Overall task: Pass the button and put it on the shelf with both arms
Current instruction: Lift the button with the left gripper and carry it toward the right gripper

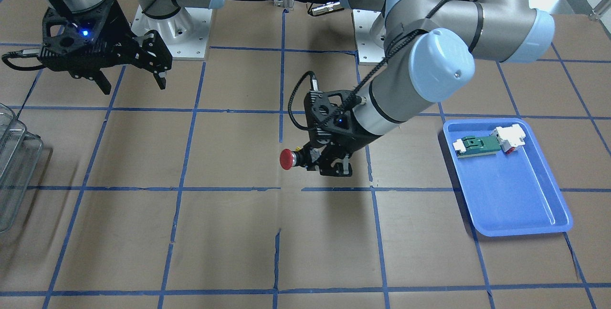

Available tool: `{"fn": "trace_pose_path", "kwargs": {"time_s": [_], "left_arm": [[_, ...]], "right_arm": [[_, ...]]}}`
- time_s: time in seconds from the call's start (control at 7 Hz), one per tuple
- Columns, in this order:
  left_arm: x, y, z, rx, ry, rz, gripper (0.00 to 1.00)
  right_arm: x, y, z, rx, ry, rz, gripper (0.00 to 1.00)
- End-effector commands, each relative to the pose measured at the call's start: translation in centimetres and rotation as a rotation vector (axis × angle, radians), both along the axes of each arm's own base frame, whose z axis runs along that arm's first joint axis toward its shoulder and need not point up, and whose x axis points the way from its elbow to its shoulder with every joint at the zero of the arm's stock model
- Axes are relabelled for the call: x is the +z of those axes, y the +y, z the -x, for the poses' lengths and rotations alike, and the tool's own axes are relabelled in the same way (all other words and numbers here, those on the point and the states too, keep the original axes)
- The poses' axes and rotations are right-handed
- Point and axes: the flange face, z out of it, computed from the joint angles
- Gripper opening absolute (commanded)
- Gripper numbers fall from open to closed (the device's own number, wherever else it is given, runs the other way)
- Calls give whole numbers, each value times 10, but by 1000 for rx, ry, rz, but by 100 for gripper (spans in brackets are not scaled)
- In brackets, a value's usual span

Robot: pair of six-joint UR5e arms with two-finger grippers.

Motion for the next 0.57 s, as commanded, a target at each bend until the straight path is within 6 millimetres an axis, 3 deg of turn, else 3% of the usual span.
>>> {"fn": "trace_pose_path", "kwargs": {"time_s": [0.0,0.14,0.43], "left_arm": [[31,17,61,-56,50,28,0],[41,31,91,-107,57,41,0],[51,55,133,-195,74,71,0]], "right_arm": [[7,1,32,261,-33,0,99],[5,0,53,396,-66,3,99],[19,13,64,736,-40,49,98]]}}
